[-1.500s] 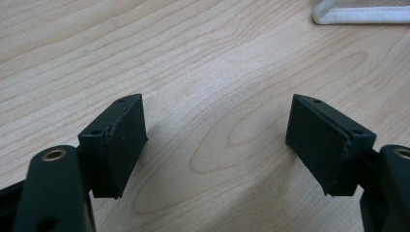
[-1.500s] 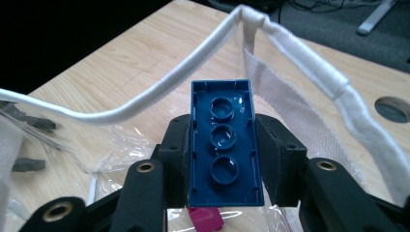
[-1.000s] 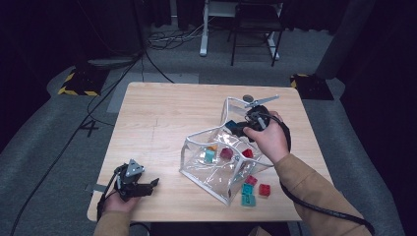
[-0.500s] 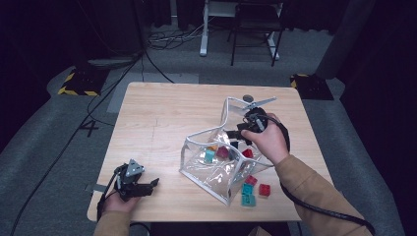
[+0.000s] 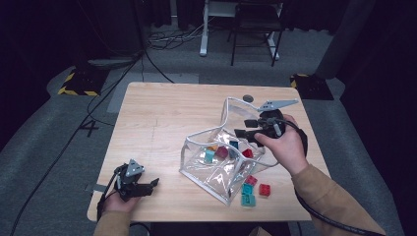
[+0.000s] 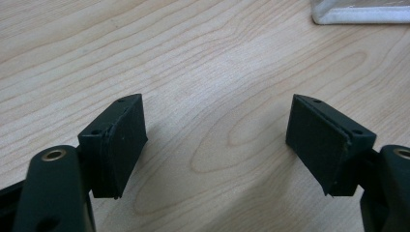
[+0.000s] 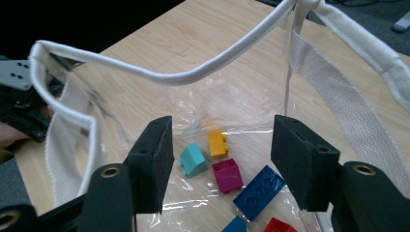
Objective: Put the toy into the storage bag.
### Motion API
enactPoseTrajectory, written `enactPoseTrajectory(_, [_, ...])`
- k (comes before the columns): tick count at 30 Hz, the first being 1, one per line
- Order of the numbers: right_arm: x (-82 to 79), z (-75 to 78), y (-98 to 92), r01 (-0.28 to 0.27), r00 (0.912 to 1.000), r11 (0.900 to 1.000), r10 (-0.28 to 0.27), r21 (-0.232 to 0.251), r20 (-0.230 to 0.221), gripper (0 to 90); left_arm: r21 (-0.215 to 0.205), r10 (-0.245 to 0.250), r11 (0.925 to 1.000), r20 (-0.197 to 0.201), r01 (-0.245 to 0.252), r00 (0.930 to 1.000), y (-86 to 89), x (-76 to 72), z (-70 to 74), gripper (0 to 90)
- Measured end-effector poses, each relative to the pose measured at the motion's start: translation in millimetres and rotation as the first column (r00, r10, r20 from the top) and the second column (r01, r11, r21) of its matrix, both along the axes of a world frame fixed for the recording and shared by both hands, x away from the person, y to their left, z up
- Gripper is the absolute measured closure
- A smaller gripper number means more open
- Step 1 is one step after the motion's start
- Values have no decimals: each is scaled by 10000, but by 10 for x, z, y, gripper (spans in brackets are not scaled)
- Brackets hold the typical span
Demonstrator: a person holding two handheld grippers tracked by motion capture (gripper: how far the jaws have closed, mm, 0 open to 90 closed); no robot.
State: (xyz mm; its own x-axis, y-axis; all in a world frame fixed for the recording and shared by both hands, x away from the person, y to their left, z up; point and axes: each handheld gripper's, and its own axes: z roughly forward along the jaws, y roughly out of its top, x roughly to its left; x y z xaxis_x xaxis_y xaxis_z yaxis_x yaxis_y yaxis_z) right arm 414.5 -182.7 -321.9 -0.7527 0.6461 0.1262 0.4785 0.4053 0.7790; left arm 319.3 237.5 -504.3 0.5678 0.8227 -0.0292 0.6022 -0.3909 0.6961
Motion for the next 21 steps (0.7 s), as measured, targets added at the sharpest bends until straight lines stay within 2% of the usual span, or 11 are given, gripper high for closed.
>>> enactPoseTrajectory(3, [-103, 39, -78, -87, 9998, 9999, 86, 72, 190, 416, -3, -6, 10000, 7, 6, 10000, 0, 1, 0, 226])
enactPoseTrajectory(21, [-579, 158, -560, -17, 9981, 9989, -11, 468, 608, 419, 23, -28, 10000, 23, 28, 10000, -1, 6, 0, 224])
